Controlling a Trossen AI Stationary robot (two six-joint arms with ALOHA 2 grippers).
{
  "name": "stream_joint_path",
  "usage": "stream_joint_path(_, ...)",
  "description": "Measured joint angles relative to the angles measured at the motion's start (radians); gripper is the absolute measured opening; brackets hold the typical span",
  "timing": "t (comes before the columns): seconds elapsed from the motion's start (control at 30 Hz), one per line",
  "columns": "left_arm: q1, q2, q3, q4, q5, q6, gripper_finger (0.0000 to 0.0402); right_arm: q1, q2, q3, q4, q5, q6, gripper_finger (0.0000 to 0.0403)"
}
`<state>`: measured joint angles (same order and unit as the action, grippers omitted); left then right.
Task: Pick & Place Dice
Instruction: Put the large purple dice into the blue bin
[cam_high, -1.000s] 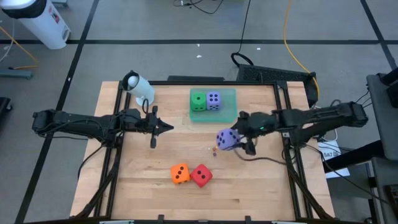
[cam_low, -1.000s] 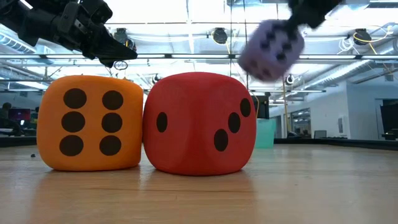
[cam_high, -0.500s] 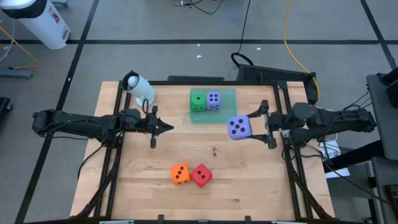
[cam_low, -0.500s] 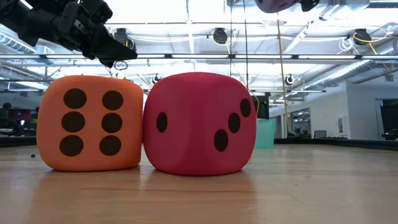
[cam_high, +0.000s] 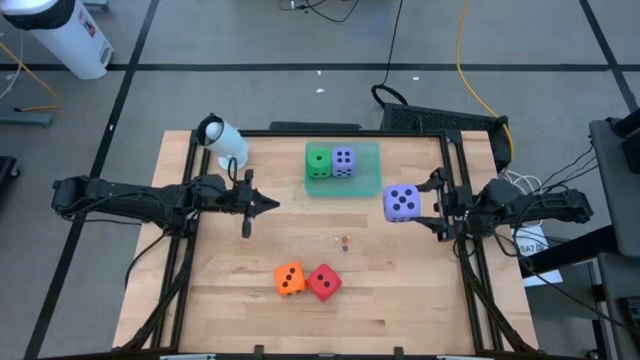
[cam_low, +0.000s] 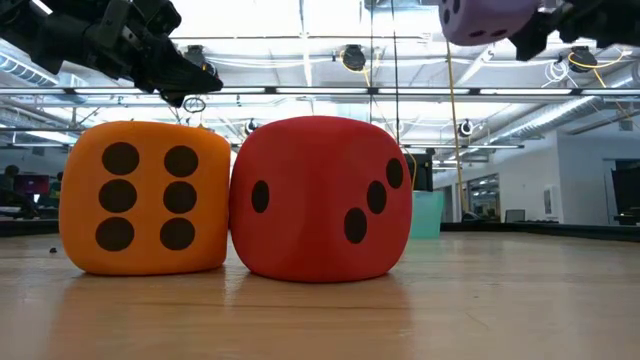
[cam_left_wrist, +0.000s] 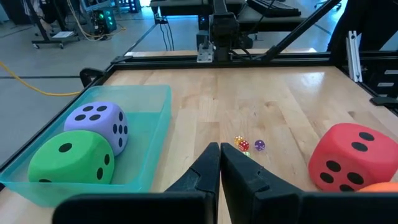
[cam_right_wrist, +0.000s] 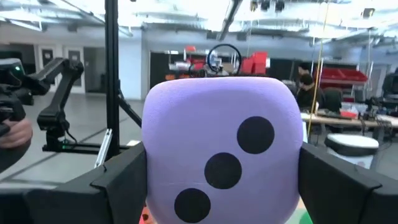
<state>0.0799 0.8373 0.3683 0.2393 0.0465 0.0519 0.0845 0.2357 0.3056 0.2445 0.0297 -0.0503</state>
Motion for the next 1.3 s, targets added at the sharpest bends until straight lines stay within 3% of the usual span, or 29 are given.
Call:
stream_joint_path(0.43, 0.0, 0.0, 0.0, 0.001, -0.022, -0.005, 0.0021, 0.0, -0.048, -0.236, 0.31, -0.004, -0.018, 0.0325)
stream_joint_path(1.3, 0.0, 0.0, 0.0, -0.003, -0.023, -0.012, 0.0021, 0.0, -0.049, -0.244, 0.294, -0.005, -0.014, 0.0325)
